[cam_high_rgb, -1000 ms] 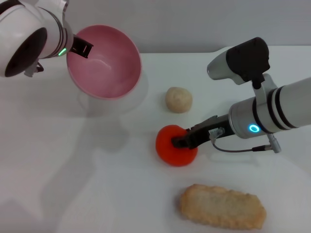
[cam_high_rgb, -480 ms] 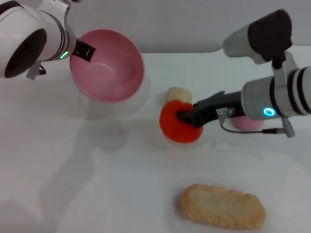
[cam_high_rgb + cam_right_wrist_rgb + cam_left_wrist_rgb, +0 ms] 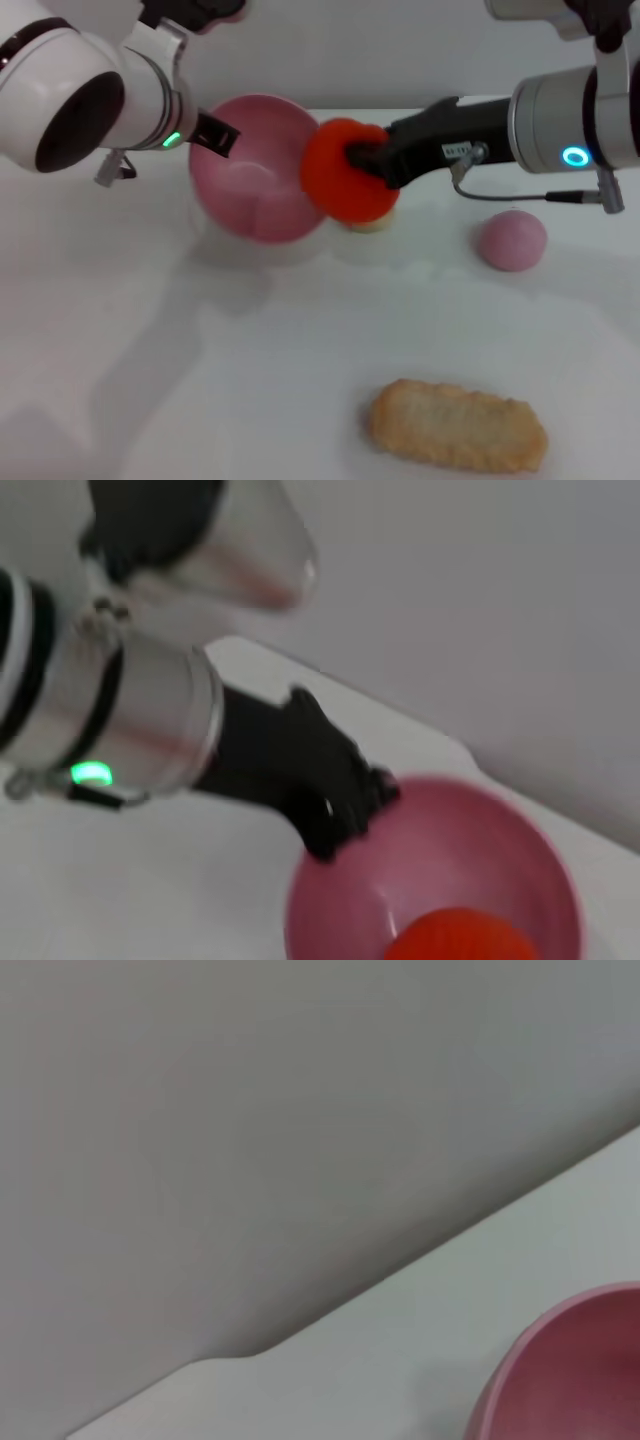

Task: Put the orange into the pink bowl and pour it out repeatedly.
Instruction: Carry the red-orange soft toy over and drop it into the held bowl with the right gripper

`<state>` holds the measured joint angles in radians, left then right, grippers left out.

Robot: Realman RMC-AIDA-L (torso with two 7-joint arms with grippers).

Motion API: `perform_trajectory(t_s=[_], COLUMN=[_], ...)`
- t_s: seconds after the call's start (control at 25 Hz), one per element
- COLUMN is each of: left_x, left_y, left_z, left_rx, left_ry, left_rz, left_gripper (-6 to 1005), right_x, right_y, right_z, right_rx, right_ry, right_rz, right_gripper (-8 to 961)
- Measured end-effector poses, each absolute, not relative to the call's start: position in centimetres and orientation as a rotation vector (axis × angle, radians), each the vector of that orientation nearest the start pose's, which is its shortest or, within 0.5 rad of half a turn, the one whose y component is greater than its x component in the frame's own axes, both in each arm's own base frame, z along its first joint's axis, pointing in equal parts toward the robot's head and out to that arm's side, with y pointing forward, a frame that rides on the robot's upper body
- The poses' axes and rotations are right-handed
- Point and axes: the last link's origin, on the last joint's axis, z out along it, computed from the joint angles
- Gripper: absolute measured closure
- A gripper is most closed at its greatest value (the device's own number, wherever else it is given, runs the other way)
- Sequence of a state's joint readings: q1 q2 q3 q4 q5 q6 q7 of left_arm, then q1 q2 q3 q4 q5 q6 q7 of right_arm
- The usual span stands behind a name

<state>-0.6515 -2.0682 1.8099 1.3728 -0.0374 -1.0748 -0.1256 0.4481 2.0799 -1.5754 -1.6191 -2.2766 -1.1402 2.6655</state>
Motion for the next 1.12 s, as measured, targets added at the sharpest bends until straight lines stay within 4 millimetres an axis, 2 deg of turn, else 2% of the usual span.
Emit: perform_trajectory(t_s=[0.4, 0.76, 0.96, 1.12], left_x=[-12.1, -11.6, -11.4, -11.1], left_y=[39.8, 39.7, 39.6, 39.5], left_z=[-3.6, -3.8, -3.8, -3.8], left_rx=[-2.144, -2.172, -2.181, -2.186], left_ry=[-0.671, -0.662, -0.660, -0.660], left_rz=[0.266, 0.256, 0.262, 0.275], left_gripper=[956, 956, 956, 956], right_x=[10.0, 10.7, 11.1, 11.4], right_y=[36.3, 36.6, 36.9, 37.0], right_z=[-0.9, -1.4, -1.5, -1.5], right_rx=[-2.530, -2.522, -2.512, -2.501], right_ry=[0.750, 0.785, 0.804, 0.805], right_rz=[0.245, 0.237, 0.238, 0.240], right_gripper=[840, 841, 760, 599])
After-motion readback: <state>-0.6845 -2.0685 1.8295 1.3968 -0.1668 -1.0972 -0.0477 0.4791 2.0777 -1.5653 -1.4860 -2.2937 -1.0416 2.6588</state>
